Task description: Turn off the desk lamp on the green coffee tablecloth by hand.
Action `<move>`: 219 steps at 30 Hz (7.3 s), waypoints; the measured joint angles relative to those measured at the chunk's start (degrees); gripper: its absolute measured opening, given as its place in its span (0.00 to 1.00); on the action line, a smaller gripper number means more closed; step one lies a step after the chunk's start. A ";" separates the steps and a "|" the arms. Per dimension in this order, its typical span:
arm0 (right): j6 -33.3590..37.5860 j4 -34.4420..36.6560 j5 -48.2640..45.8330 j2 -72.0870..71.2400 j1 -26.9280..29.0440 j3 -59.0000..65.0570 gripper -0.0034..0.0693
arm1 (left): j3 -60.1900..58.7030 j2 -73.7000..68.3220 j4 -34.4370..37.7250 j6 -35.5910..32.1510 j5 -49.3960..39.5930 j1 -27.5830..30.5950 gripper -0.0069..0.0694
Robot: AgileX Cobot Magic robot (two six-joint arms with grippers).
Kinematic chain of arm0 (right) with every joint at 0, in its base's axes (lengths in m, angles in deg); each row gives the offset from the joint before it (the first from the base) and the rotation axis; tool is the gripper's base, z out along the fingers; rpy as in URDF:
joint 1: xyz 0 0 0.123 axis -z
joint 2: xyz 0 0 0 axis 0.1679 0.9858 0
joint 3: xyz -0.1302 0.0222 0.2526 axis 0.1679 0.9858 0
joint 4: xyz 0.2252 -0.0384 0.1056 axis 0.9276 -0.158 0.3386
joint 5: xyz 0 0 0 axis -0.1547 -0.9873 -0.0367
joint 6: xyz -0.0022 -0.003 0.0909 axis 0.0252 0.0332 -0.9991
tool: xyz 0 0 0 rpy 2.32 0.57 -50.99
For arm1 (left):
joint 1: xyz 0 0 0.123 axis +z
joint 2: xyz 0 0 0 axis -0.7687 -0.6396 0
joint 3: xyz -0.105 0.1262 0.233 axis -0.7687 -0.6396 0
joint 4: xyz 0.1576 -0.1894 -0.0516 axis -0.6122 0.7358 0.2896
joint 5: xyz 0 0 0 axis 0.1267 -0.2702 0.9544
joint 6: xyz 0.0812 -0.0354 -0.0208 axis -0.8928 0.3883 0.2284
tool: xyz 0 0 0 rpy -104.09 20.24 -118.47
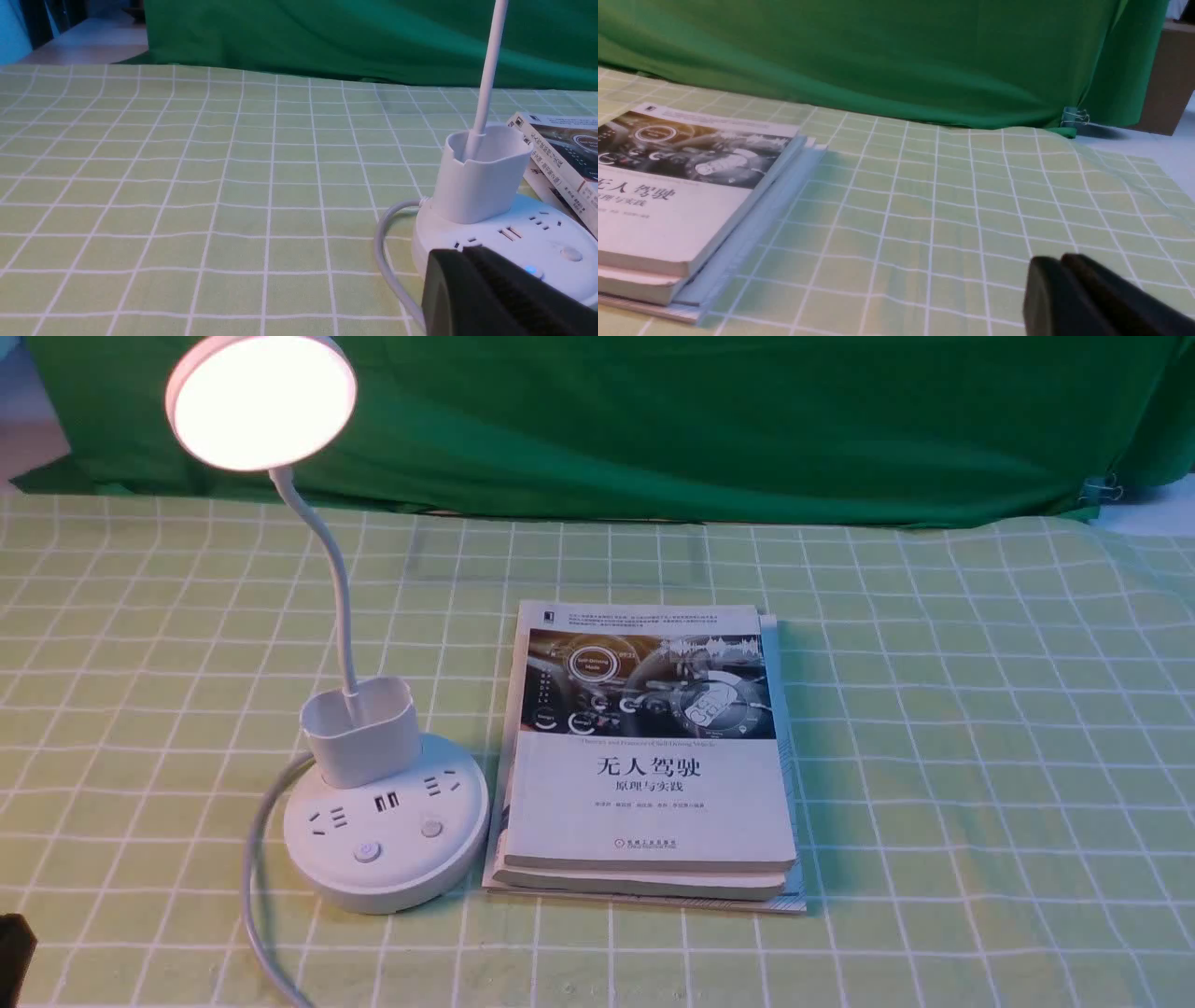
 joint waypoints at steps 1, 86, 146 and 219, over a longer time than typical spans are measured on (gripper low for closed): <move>0.00 0.00 0.00 0.00 0.00 0.00 0.09 | 0.00 0.00 -0.13 0.00 0.00 0.00 0.09; 0.00 0.00 0.00 0.00 0.00 0.00 0.09 | 75.52 -106.66 -3.96 2.23 -43.60 -25.62 0.09; 0.00 0.00 0.00 0.00 0.00 0.00 0.09 | 75.43 -104.78 -4.08 3.38 -42.73 -26.32 0.10; 0.00 0.00 0.00 0.00 0.00 0.00 0.09 | 8.38 -30.29 -2.80 -4.41 26.97 -21.85 0.10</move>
